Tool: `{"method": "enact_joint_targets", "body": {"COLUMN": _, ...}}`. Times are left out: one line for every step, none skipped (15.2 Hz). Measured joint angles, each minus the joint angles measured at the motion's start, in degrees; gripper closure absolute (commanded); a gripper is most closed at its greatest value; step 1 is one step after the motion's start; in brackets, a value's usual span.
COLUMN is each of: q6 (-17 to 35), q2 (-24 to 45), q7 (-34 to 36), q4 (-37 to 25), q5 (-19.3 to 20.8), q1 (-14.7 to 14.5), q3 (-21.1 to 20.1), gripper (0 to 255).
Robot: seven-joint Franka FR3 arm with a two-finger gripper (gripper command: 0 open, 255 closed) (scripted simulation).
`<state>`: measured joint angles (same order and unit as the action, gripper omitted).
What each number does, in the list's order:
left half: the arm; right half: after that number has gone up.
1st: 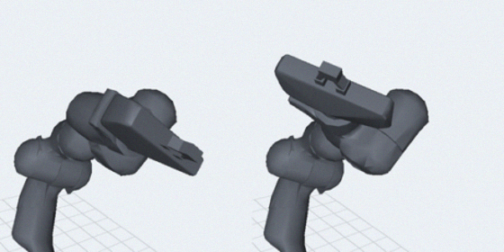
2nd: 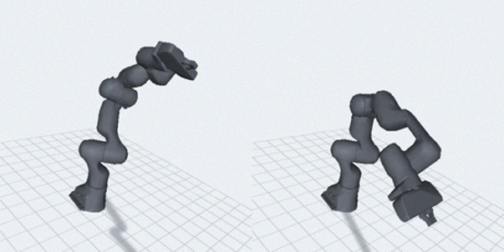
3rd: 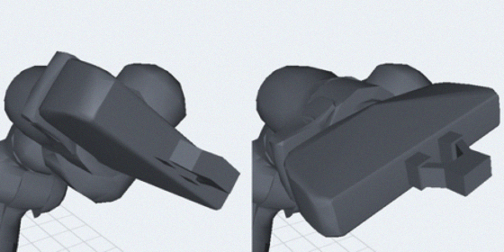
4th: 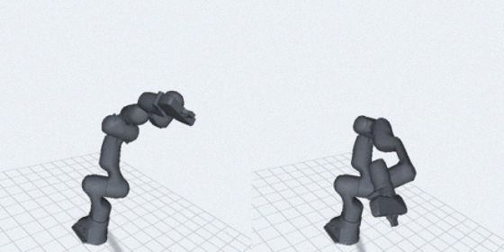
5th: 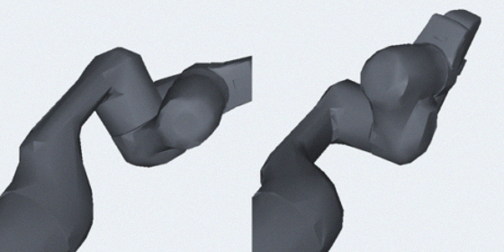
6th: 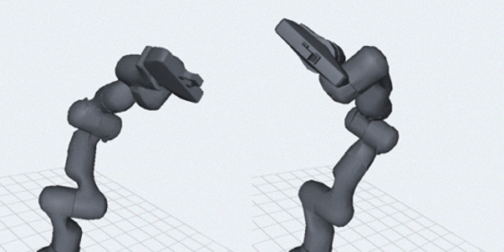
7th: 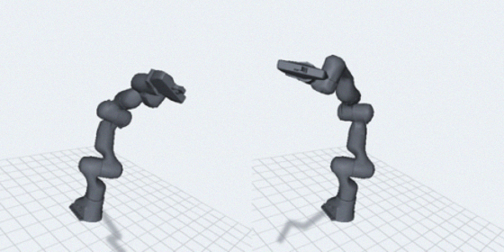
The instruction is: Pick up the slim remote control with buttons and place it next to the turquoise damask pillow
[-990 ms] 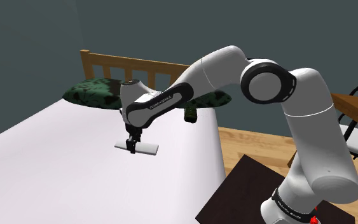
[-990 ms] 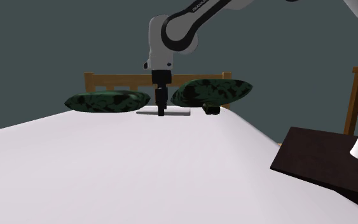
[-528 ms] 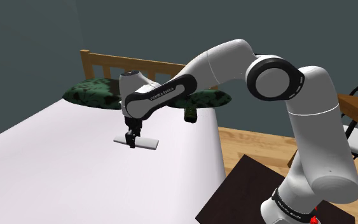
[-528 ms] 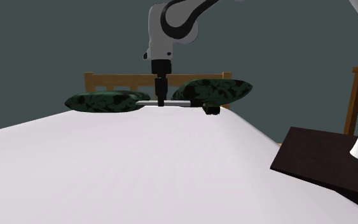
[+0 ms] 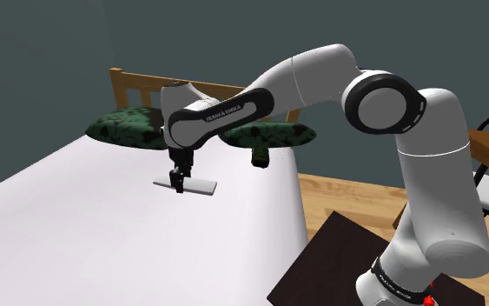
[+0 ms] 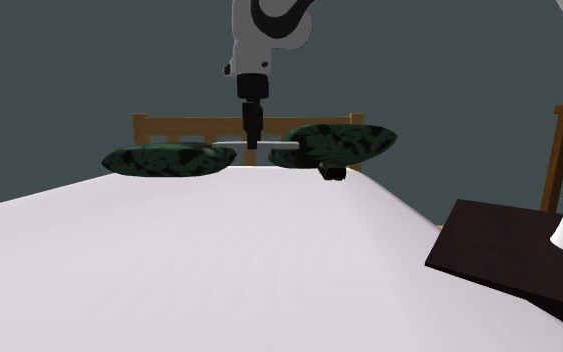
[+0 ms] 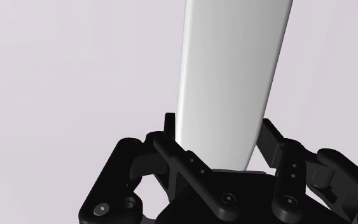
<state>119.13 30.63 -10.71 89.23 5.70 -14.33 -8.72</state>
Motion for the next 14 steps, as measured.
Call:
{"method": "enact_joint_targets", "body": {"q6": -0.5, "q2": -0.3, "q7": -0.1, "q4": -0.2, "q5": -0.1, "q1": 0.0, "q3": 0.0, "gripper": 255}}
{"method": "enact_joint_targets", "body": {"q6": -1.2, "q2": -0.7, "q7": -0.1, "q4": -0.5, "q5": -0.1, "q1": 0.1, "q3": -0.1, "gripper": 255}}
{"method": "enact_joint_targets", "body": {"q6": -1.8, "q2": -1.1, "q7": -0.2, "q4": -0.7, "q5": -0.2, "q1": 0.1, "q3": -0.1, "gripper": 255}}
{"method": "enact_joint_targets", "body": {"q6": -2.3, "q2": -1.4, "q7": -0.3, "q4": -0.9, "q5": -0.3, "q1": 0.2, "q3": -0.1, "gripper": 255}}
{"method": "enact_joint_targets", "body": {"q6": -2.9, "q2": -1.7, "q7": -0.4, "q4": -1.2, "q5": -0.3, "q1": 0.2, "q3": -0.1, "gripper": 255}}
{"method": "enact_joint_targets", "body": {"q6": -3.7, "q2": -2.0, "q7": -0.4, "q4": -1.7, "q5": -0.4, "q1": 0.2, "q3": -0.2, "gripper": 255}}
{"method": "enact_joint_targets", "body": {"q6": -4.4, "q2": -2.2, "q7": -0.4, "q4": -2.1, "q5": -0.4, "q1": 0.2, "q3": -0.2, "gripper": 255}}
{"method": "enact_joint_targets", "body": {"q6": -4.8, "q2": -2.6, "q7": -0.4, "q4": -2.2, "q5": -0.5, "q1": 0.2, "q3": -0.2, "gripper": 255}}
{"method": "enact_joint_targets", "body": {"q6": -5.6, "q2": -2.8, "q7": -0.4, "q4": -2.8, "q5": -0.5, "q1": 0.2, "q3": -0.3, "gripper": 255}}
{"method": "enact_joint_targets", "body": {"q6": -6.5, "q2": -2.8, "q7": -0.4, "q4": -3.7, "q5": -0.6, "q1": 0.1, "q3": -0.3, "gripper": 255}}
{"method": "enact_joint_targets", "body": {"q6": -6.9, "q2": -3.0, "q7": -0.4, "q4": -3.9, "q5": -0.6, "q1": 0.1, "q3": -0.3, "gripper": 255}}
{"method": "enact_joint_targets", "body": {"q6": -7.7, "q2": -3.3, "q7": -0.4, "q4": -4.4, "q5": -0.7, "q1": 0.1, "q3": -0.4, "gripper": 255}}
{"method": "enact_joint_targets", "body": {"q6": -8.3, "q2": -3.6, "q7": -0.5, "q4": -4.7, "q5": -0.7, "q1": 0.1, "q3": -0.4, "gripper": 255}}
{"method": "enact_joint_targets", "body": {"q6": -9.0, "q2": -3.7, "q7": -0.5, "q4": -5.3, "q5": -0.7, "q1": 0.1, "q3": -0.4, "gripper": 255}}
